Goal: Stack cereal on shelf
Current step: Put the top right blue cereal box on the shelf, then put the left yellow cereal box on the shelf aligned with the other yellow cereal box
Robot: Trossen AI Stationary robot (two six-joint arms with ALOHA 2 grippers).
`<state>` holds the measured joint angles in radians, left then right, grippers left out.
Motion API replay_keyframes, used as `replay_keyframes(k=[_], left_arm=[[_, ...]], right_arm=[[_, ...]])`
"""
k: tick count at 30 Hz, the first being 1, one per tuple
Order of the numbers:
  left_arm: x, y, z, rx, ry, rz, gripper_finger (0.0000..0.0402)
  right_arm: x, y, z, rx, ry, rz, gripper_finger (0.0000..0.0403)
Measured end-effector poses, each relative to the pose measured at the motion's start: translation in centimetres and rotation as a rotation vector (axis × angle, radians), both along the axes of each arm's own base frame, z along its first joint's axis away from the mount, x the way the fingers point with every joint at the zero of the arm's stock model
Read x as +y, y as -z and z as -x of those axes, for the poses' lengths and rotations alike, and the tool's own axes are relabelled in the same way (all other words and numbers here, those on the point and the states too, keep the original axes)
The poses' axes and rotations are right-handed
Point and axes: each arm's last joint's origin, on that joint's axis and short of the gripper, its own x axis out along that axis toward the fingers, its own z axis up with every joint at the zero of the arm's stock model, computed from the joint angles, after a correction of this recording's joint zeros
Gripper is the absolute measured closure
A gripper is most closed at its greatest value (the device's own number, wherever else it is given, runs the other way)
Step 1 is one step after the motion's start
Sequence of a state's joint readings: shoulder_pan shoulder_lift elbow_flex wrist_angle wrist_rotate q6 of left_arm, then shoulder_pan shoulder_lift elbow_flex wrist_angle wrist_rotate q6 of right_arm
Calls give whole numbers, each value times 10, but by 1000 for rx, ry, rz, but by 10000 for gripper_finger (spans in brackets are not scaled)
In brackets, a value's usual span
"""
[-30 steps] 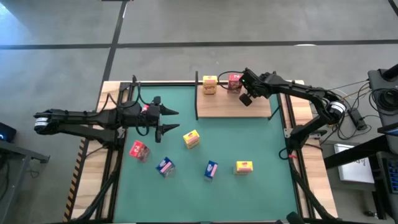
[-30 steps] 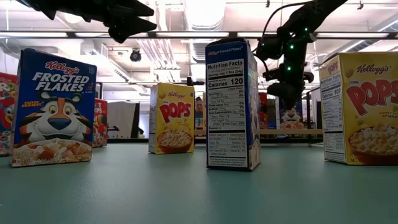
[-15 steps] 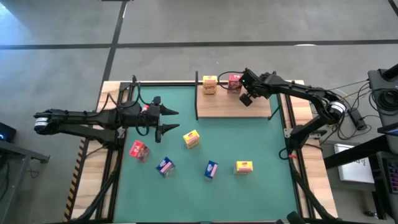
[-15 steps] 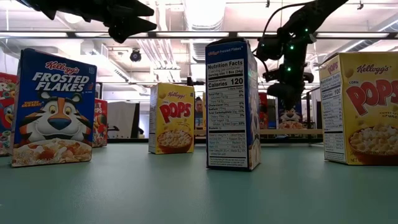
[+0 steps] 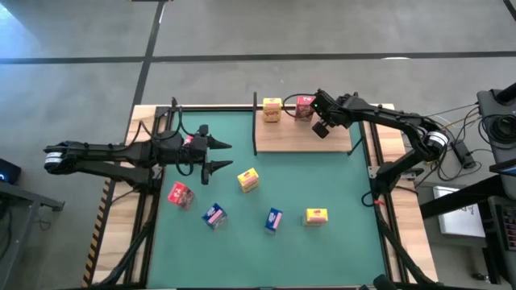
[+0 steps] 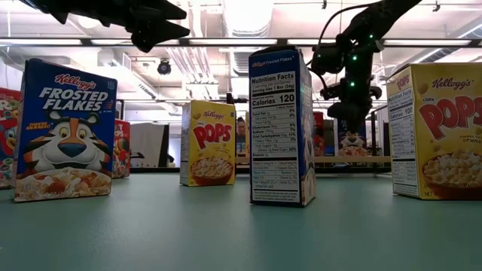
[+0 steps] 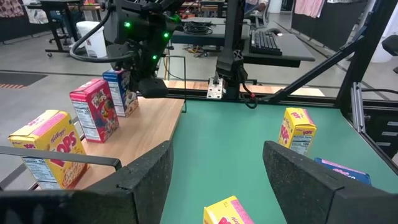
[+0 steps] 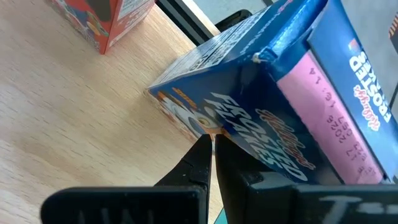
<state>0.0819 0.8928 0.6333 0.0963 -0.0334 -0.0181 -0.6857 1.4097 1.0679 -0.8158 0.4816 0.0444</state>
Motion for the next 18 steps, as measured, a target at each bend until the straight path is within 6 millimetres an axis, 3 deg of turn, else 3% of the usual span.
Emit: replay_keyframes(k=[4,9,18], left_arm=[[0,0,0,0,0,0,169],[0,0,0,0,0,0,169],[0,3,-3,12,-3,16,169]], right_arm=[[3,-1,0,-8,2,-15,390],[22,-16,-3,-81,-35,-6,390],[81,-47,-16,-331,-265,101,390]])
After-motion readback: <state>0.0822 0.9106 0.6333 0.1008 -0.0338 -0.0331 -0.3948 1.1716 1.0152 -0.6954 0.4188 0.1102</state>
